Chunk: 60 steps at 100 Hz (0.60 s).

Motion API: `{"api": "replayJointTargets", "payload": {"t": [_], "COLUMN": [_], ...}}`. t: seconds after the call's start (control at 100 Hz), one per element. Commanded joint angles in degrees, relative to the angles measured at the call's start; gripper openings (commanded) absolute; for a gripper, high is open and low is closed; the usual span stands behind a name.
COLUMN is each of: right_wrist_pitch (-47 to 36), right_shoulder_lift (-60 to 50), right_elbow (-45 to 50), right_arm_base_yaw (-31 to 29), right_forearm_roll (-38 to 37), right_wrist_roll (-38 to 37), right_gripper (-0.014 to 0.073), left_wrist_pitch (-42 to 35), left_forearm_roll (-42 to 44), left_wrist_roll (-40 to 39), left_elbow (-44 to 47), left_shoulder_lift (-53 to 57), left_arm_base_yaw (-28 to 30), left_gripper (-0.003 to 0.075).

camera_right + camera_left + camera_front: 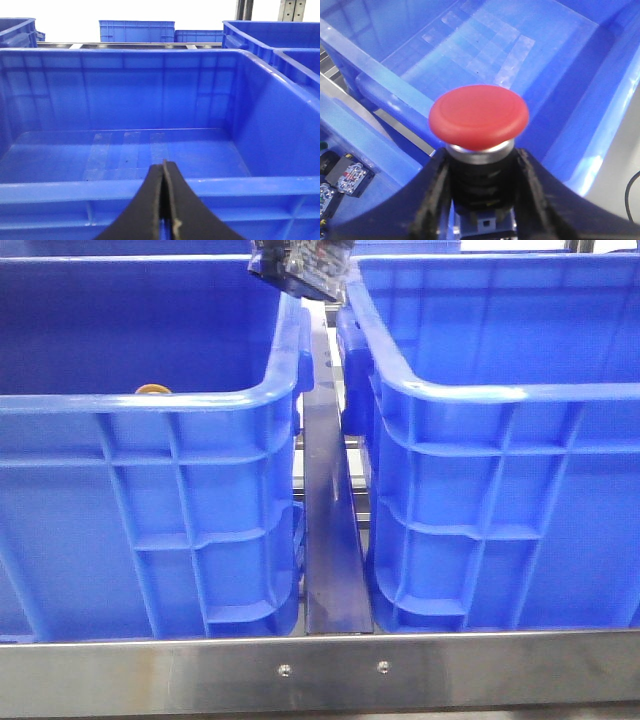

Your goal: Pick red and yellow buttons and place in box

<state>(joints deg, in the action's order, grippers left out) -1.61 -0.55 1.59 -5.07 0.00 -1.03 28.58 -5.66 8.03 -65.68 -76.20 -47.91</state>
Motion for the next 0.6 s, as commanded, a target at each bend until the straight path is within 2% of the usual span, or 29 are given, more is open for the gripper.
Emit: {"api": "replayJointTargets", "payload": {"t": [0.0,0.27,0.38,0.59], "right_wrist_pitch": [-4.56,-6.76,-4.93,12.16], "right_shoulder_lift": [-1.18,-1.18,-1.18,0.89], "right_elbow": [0.27,0.13,-2.07,-12.91], "right_arm_base_yaw": [-0.28,-0.22,-0.21,-0.21], "right_forearm_roll": [-0.65,-0.65,-0.65,-0.58], "right_wrist_roll": [0.00,0.00,0.00,0.00], "right_gripper": [-0.0019,-0.0019,-0.0018,-0.0018], "left_wrist_pitch": [-3.99,-3.99,-3.99,-3.99], "left_forearm_roll": [-0.77,-0.77,-0.77,-0.77], "left_wrist_roll": [-0.19,-0.19,-0.19,-0.19], "left_elbow": [-1.78,-1.78,-1.78,-1.78], "left_shoulder_lift": [1.91,1.91,1.91,1.91], "left_arm_base_yaw": [-0.51,-0.51,-0.51,-0.51], "left_gripper": [0.0069,0.0069,0.0060,0.0060]}}
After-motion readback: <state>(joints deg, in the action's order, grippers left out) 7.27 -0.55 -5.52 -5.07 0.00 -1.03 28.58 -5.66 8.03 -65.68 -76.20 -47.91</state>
